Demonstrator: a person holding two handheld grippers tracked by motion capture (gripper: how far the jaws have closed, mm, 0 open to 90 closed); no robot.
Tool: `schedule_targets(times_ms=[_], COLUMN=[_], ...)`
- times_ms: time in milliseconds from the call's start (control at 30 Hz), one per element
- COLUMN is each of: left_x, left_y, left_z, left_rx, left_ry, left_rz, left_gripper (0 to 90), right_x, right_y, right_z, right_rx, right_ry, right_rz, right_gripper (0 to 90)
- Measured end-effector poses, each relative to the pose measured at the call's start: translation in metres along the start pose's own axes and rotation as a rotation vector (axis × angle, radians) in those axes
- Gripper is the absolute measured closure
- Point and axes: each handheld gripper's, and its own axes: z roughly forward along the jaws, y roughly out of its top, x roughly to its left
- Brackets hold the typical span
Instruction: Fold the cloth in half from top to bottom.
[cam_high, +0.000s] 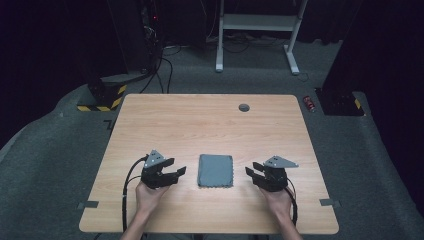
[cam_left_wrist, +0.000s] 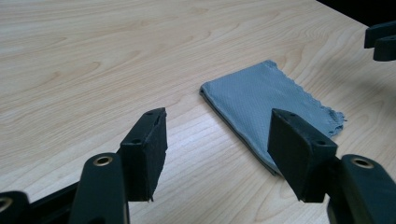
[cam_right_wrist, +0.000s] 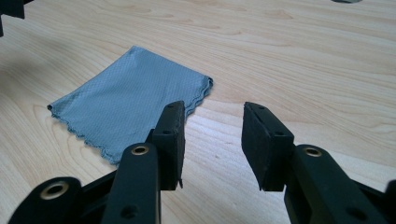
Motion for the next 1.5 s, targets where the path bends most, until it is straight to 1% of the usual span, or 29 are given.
schedule_targets(times_ms=[67, 100, 333, 433, 533, 667, 700, 733, 833, 933, 1000, 1133, 1333, 1433, 1467, 1500], left_x=[0.001, 0.002, 0.007, 0.009, 0.011, 0.014, 0.015, 0.016, 0.018, 0.02, 0.022, 0.024, 0.027, 0.028, 0.029, 0.029], left_y=[-0.001, -0.002, -0.007, -0.01, -0.012, -0.016, -0.017, -0.018, -0.022, -0.026, -0.029, -0.032, -0.037, -0.039, -0.04, -0.041], left_z=[-0.002, -0.003, -0.009, -0.012, -0.014, -0.017, -0.017, -0.018, -0.019, -0.02, -0.021, -0.021, -0.023, -0.022, -0.022, -0.022], left_rx=[-0.002, -0.004, -0.008, -0.015, -0.013, -0.012, -0.013, -0.012, 0.001, 0.002, 0.003, 0.007, 0.007, 0.016, 0.019, 0.02], left_ry=[0.004, 0.004, 0.02, 0.021, 0.031, 0.046, 0.046, 0.047, 0.068, 0.074, 0.075, 0.082, 0.089, 0.104, 0.106, 0.108], left_rz=[-0.007, -0.014, -0.018, -0.036, -0.031, -0.038, -0.05, -0.051, -0.041, -0.049, -0.064, -0.064, -0.084, -0.074, -0.075, -0.08], left_gripper=[38.2, 38.2, 38.2, 38.2, 38.2, 38.2, 38.2, 38.2, 38.3, 38.2, 38.2, 38.2, 38.3, 38.3, 38.2, 38.2], right_x=[-0.001, -0.001, -0.004, -0.005, -0.006, -0.008, -0.009, -0.009, -0.011, -0.012, -0.014, -0.014, -0.017, -0.019, -0.02, -0.021], right_y=[-0.001, -0.001, -0.006, -0.008, -0.011, -0.016, -0.017, -0.018, -0.021, -0.024, -0.026, -0.029, -0.035, -0.037, -0.038, -0.039], right_z=[-0.001, -0.002, -0.009, -0.011, -0.013, -0.015, -0.015, -0.016, -0.017, -0.018, -0.019, -0.02, -0.02, -0.021, -0.021, -0.021], right_rx=[-0.005, -0.006, -0.016, -0.014, -0.018, -0.015, -0.014, -0.014, -0.015, -0.009, -0.006, 0.0, 0.008, 0.007, 0.01, 0.012], right_ry=[-0.001, -0.002, -0.011, -0.012, -0.017, -0.024, -0.025, -0.025, -0.03, -0.035, -0.038, -0.046, -0.056, -0.064, -0.069, -0.071], right_rz=[-0.005, 0.0, 0.01, 0.015, 0.017, 0.03, 0.03, 0.034, 0.04, 0.049, 0.049, 0.052, 0.066, 0.064, 0.074, 0.073], right_gripper=[59.5, 59.5, 59.5, 59.5, 59.5, 59.6, 59.6, 59.6, 59.6, 59.7, 59.7, 59.9, 60.1, 60.2, 60.2, 60.2])
